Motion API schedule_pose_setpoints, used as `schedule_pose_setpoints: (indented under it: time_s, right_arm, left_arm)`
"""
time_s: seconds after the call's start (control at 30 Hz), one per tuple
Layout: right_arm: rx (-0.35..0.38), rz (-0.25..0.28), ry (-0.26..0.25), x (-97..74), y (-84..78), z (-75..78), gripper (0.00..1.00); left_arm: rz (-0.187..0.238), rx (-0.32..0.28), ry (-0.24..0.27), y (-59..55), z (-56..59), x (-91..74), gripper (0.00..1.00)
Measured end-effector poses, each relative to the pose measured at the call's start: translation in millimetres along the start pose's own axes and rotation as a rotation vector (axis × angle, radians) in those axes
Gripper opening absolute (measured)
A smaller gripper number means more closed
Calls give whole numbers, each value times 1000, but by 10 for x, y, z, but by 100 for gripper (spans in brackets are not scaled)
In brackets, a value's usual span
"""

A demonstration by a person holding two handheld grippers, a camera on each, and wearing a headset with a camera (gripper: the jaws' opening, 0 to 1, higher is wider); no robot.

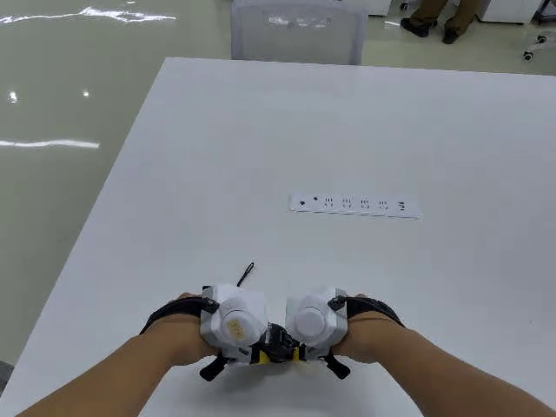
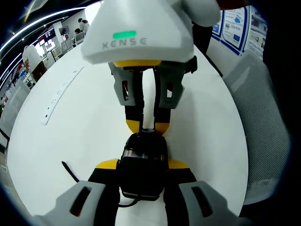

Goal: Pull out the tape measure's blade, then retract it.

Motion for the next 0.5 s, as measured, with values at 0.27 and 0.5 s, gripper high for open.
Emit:
schedule_pose_setpoints:
  time_s: [0.27,0.5]
  right_arm:
    - [3,-27,-5,-13,15,-8,10]
    - [14,-15,13,-46,-29,4,10]
  left_arm:
    - [-8,-17,-5,-6,-23,1,30]
    - [-5,-27,-5,-19,-32,7,30]
Point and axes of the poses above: the centre of the closed fingertips' face, and the gripper's own axes: x roughly forward along the fingers, z roughly to its right, y roughly out of its top, the point moved 10 cm from there along -x, roughly backward along the fingers, and after that the axes turned 2 degrees about -x, right-handed, at the moved point
